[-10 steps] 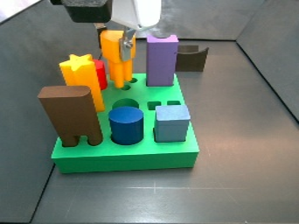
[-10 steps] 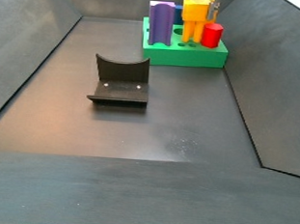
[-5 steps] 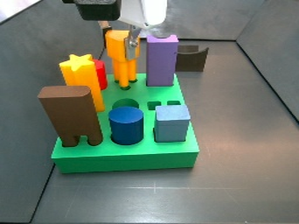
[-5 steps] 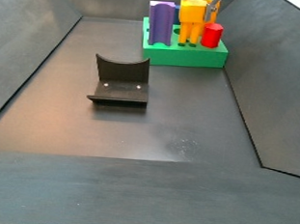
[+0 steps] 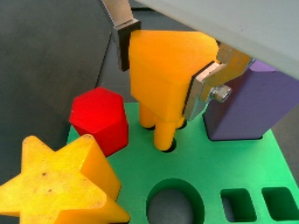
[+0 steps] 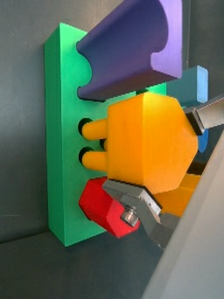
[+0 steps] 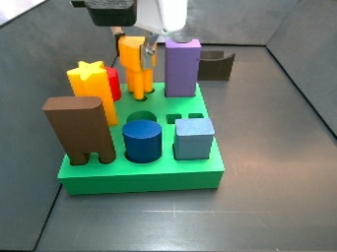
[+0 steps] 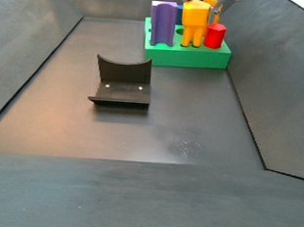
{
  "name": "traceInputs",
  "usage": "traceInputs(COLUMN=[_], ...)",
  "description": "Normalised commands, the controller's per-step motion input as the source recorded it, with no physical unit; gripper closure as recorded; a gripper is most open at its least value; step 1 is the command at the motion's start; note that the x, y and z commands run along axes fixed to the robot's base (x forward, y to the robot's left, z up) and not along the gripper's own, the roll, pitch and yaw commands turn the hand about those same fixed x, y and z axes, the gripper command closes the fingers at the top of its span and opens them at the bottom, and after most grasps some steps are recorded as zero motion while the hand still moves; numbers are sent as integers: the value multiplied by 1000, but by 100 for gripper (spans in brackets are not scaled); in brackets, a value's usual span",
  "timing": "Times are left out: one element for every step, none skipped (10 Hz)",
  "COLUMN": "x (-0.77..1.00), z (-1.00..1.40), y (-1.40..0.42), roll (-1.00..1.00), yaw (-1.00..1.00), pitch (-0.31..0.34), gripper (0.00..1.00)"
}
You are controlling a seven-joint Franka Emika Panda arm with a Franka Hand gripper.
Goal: Pick up the 3 prong object. Move up. Place the 3 prong object on the fixture. Regrasp the 3 prong object. Move to above the board. Insert the 3 prong object.
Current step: Insert the 3 prong object.
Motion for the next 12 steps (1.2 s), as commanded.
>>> traceInputs(x=[126, 140, 66, 6, 29, 154, 180, 134, 0, 0, 0, -111], z=[-289, -223, -223, -311, -360, -294, -240, -189, -111, -74, -86, -103], y=[0, 0, 0, -69, -269, -180, -49, 0, 37, 114, 134, 63], roll=[104, 146, 137, 189, 283, 273, 271, 243, 109, 77, 60, 26], yaw=[0, 0, 20, 57, 111, 91, 86, 74, 43, 71, 66, 0], pitch=[0, 0, 0, 0, -16, 0, 6, 34, 4, 14, 10, 0], gripper=[100, 100, 100, 100, 100, 100, 100, 100, 100, 100, 100, 100])
